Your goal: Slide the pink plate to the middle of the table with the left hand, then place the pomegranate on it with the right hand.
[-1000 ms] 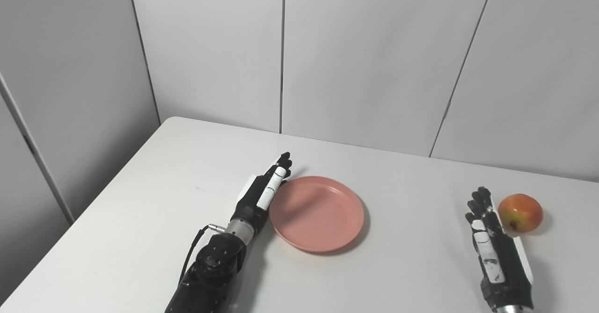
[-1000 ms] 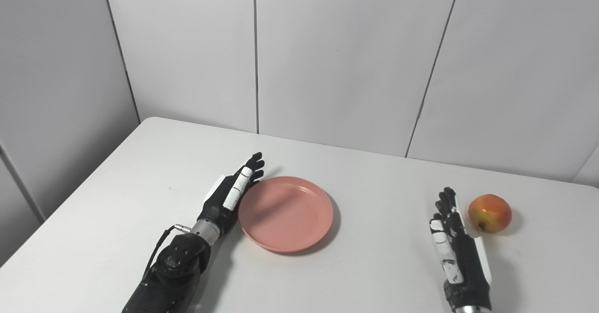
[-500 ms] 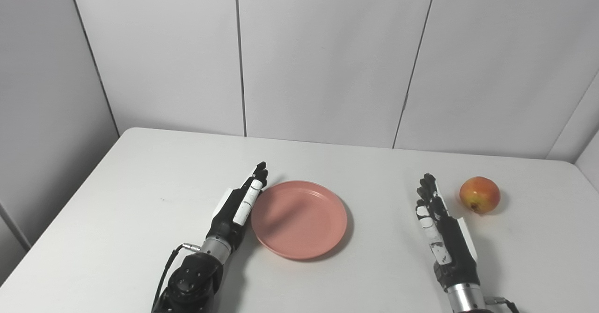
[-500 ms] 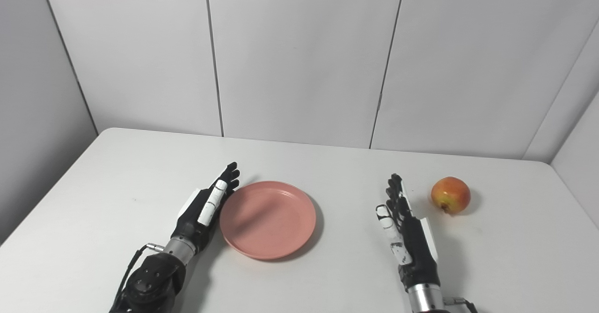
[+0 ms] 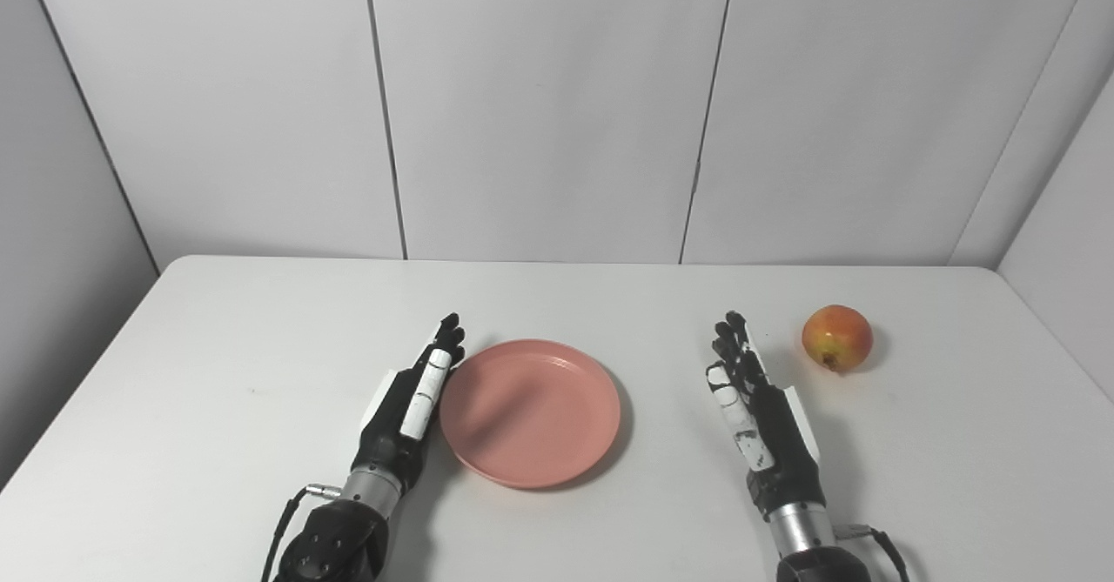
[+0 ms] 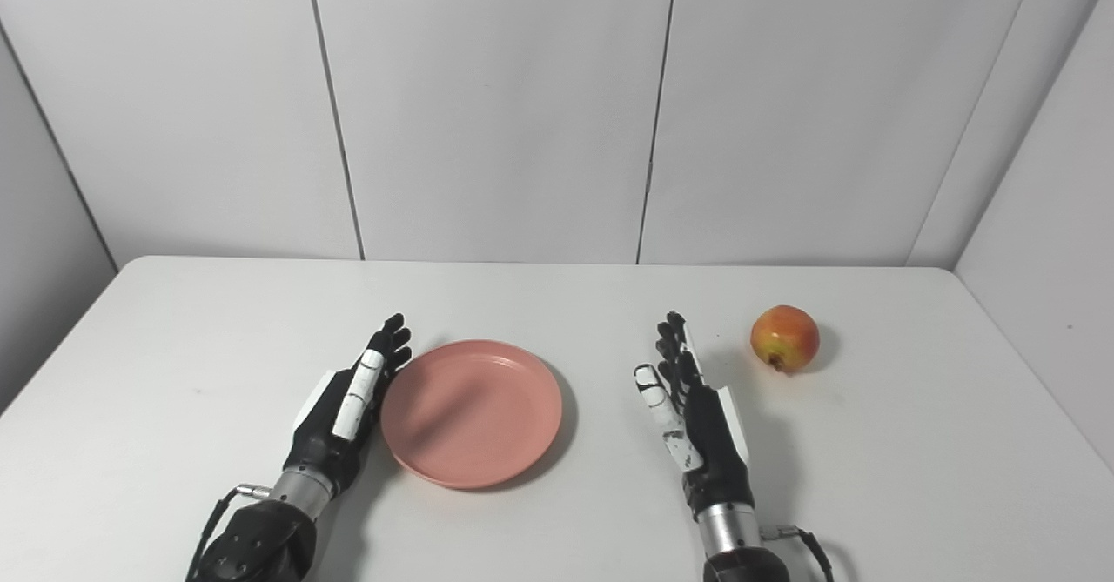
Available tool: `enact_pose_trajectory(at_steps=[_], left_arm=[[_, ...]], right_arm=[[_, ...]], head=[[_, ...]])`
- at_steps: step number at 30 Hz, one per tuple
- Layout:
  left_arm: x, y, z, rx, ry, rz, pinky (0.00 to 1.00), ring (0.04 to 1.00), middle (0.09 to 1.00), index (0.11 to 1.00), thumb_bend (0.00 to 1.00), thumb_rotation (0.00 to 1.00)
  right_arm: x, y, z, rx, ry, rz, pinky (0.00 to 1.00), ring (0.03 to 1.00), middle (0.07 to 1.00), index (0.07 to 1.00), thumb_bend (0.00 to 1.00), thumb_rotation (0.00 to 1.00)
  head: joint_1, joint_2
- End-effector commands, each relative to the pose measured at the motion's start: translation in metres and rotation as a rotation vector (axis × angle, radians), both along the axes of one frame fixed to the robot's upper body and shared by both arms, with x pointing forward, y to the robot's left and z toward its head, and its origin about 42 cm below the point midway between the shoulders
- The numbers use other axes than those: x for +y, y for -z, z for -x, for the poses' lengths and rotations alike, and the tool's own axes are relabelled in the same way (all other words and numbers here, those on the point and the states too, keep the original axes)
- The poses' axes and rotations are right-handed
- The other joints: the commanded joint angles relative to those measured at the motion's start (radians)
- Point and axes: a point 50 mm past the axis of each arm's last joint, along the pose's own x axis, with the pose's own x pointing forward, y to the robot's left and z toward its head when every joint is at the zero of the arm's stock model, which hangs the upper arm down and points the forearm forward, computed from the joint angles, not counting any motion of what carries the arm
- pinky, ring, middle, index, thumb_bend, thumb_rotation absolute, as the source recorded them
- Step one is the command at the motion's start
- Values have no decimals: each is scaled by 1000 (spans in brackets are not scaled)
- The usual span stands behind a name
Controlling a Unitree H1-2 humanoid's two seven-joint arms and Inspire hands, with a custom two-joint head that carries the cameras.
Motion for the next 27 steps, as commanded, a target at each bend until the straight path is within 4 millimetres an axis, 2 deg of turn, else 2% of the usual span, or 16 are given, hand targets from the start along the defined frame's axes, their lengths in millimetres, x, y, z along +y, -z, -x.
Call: enact_pose_trajectory(at_steps=[1, 6, 12, 16, 25, 27], left_arm=[[-11, -9, -1, -58, 5, 35, 955, 970, 982, 978, 724, 1000], [-16, -8, 3, -55, 8, 46, 949, 961, 972, 965, 782, 1000], [-22, -8, 6, -68, 32, 4, 957, 962, 969, 960, 780, 1000], [-25, -10, 11, -79, 85, -32, 954, 967, 981, 975, 712, 1000], [-29, -11, 16, -83, 103, 5, 933, 953, 966, 962, 704, 1000], [-30, -12, 17, -82, 111, 22, 955, 967, 979, 978, 700, 1000]], right_arm=[[4, -14, -7, -37, 7, 3, 974, 965, 967, 987, 692, 869], [5, -16, -5, -33, 9, 5, 991, 966, 969, 990, 684, 880], [5, -18, -5, -27, 10, 6, 999, 970, 965, 988, 675, 883], [5, -18, -5, -31, 10, -12, 988, 963, 957, 978, 679, 858], [6, -19, -4, -20, 15, 4, 986, 960, 952, 973, 681, 866], [6, -19, -4, -20, 14, 5, 989, 963, 953, 974, 681, 868]], head=[[1, 0], [-1, 11], [-1, 20], [-1, 22], [-12, 26], [-15, 28]])
